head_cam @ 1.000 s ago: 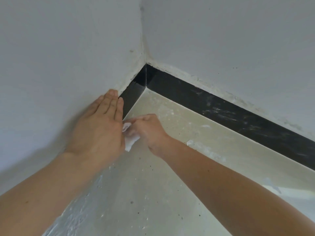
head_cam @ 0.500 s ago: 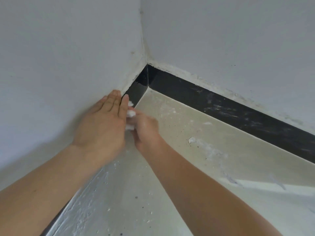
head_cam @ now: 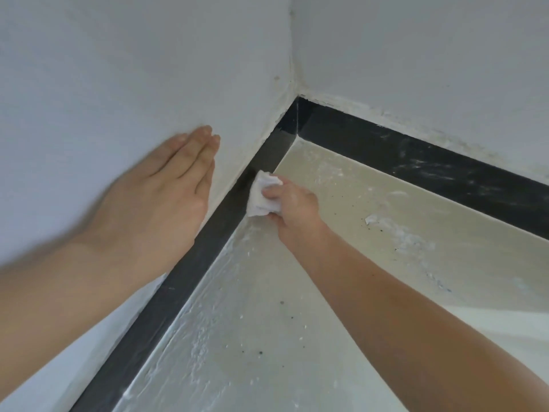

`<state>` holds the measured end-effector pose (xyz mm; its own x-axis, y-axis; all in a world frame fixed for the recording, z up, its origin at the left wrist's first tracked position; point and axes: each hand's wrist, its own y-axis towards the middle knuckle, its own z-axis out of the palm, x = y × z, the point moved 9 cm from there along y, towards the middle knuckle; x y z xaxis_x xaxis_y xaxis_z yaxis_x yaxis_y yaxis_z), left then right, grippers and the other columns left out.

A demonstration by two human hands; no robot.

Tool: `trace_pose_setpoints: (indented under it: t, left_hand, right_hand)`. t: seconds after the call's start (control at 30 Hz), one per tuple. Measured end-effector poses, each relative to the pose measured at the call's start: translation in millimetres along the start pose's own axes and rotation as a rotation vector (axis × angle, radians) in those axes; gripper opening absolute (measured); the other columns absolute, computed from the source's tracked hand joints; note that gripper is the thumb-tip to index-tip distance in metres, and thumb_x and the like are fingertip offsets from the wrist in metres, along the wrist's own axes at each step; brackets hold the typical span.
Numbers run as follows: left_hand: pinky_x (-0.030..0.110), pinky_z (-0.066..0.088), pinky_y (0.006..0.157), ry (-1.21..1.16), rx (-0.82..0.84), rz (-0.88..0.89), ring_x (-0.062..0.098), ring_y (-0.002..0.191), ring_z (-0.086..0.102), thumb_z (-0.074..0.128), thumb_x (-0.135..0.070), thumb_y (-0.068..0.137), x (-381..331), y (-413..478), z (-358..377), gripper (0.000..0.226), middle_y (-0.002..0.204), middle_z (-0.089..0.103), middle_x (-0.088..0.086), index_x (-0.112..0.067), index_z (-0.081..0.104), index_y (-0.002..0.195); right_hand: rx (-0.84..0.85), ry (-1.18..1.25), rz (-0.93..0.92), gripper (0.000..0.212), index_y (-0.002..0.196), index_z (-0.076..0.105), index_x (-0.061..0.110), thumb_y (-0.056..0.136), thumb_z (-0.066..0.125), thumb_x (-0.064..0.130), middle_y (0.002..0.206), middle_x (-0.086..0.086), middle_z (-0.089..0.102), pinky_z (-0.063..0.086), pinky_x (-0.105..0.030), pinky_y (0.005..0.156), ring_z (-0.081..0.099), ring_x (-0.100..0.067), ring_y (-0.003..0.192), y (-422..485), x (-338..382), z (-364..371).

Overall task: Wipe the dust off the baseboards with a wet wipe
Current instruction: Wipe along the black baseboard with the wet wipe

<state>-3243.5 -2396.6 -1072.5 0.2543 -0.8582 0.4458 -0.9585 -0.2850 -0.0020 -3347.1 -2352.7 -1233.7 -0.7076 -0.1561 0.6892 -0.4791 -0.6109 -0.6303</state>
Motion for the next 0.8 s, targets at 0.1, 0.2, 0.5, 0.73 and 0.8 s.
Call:
trace_pose_setpoints:
  t: [0.1,0.2,0.5,0.73,0.8]
  left_hand:
    - [0.042,0.011,0.113,0.012,0.018,0.04,0.046,0.128,0.041,-0.013,-0.018,0.096,-1.4,-8.7,-4.9,0.079,0.136,0.043,0.035,0.024,0.048,0.121]
    - [0.039,0.008,0.113,0.047,0.018,0.081,0.044,0.128,0.043,-0.018,-0.021,0.095,-6.7,-16.2,-3.0,0.084,0.135,0.045,0.033,0.022,0.051,0.119]
    - [0.043,-0.026,0.108,0.221,0.226,-0.03,0.033,0.144,-0.016,0.027,-0.025,0.095,-16.2,-11.3,6.3,0.067,0.155,-0.017,0.021,0.002,-0.003,0.149]
    - [0.043,-0.018,0.112,0.113,-0.018,-0.096,0.033,0.145,0.008,0.021,-0.029,0.094,-24.3,47.4,16.2,0.059,0.155,0.017,0.016,-0.002,0.027,0.146]
    - [0.043,-0.013,0.115,0.093,-0.1,-0.098,0.034,0.144,0.015,0.019,-0.026,0.092,-21.4,57.6,15.0,0.06,0.153,0.02,0.018,0.0,0.031,0.144]
  right_hand:
    - [-0.024,-0.032,0.099,0.03,0.077,0.061,0.024,0.081,0.058,-0.006,0.073,0.005,0.059,0.048,-0.028,0.078,0.056,-0.01,0.066,-28.0,-34.2,31.4]
    - [0.052,-0.145,0.283,0.025,0.076,0.066,0.013,0.081,0.056,-0.01,0.062,0.004,0.057,0.047,-0.021,0.066,0.055,-0.012,0.063,-59.5,-82.8,40.9]
    - [0.016,-0.568,0.037,0.033,0.073,0.07,0.007,0.081,0.046,-0.015,0.078,-0.006,0.06,0.044,-0.012,0.05,0.06,-0.017,0.078,-79.8,8.5,-19.2]
    - [-0.111,-1.572,-0.576,0.036,0.085,0.075,0.013,0.079,0.044,-0.005,0.08,0.009,0.065,0.05,-0.018,0.066,0.059,-0.009,0.079,-61.0,132.7,-63.8]
    - [-0.083,-2.02,-0.664,0.034,0.103,0.069,0.015,0.084,0.046,-0.002,0.107,-0.001,0.058,0.045,-0.028,0.087,0.048,-0.021,0.103,-47.4,137.6,-58.2]
